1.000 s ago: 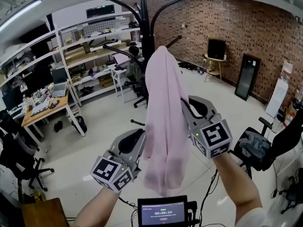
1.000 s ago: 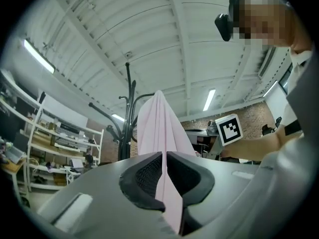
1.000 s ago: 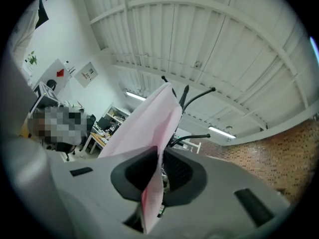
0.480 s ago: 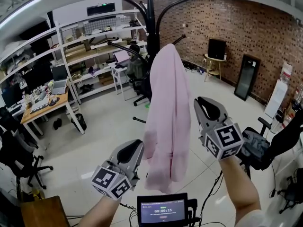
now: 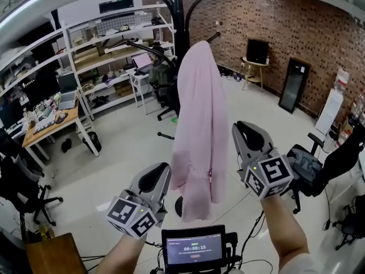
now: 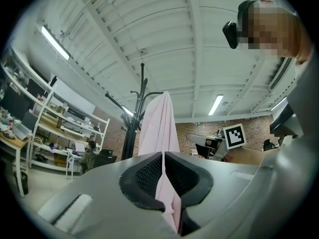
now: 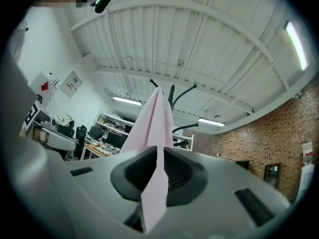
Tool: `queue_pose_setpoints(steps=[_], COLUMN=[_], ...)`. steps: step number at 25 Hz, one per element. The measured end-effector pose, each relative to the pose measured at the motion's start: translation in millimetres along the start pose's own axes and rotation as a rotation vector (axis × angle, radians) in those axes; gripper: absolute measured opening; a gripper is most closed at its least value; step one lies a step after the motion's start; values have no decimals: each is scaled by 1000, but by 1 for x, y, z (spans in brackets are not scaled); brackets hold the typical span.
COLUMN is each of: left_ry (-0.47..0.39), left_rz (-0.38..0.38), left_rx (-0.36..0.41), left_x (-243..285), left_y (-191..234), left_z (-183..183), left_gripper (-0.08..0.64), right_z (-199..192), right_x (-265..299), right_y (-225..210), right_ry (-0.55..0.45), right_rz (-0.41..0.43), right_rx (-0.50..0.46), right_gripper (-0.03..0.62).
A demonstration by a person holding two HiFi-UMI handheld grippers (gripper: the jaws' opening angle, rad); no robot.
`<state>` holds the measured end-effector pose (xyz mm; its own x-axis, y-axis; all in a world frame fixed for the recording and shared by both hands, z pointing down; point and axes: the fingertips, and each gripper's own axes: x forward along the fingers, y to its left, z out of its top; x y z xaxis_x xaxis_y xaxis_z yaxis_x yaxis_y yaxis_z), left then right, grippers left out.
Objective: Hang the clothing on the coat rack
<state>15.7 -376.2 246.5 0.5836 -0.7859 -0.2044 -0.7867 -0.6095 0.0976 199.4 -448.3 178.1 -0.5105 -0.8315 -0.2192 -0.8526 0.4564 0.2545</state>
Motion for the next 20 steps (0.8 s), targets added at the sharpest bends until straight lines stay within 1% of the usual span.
queue_pose_setpoints(steps=[4,8,12,16,20], left_ry=[4,19,26,27,47], left_rz=[-14,-11,-16,-15,-7], left_rx=[-3,-1,-9,-6,-24], left_x=[-3,-3,-6,-9,-6], left_y=[-5,-12,-28,-34,-42], left_z=[1,1,-4,-1,-8], left_gripper=[5,3,2,2,2], right_z=[-4,-8,-18,-24,-37], right_x=[-12,-25,-49,-59,-69], right_y=[13,20,26,35,37], right_ry=[1,11,22,33,55], right_rz=[2,11,16,23,36], right_rx=[36,58,93,130,171], right_gripper=[57,57,55,55,55])
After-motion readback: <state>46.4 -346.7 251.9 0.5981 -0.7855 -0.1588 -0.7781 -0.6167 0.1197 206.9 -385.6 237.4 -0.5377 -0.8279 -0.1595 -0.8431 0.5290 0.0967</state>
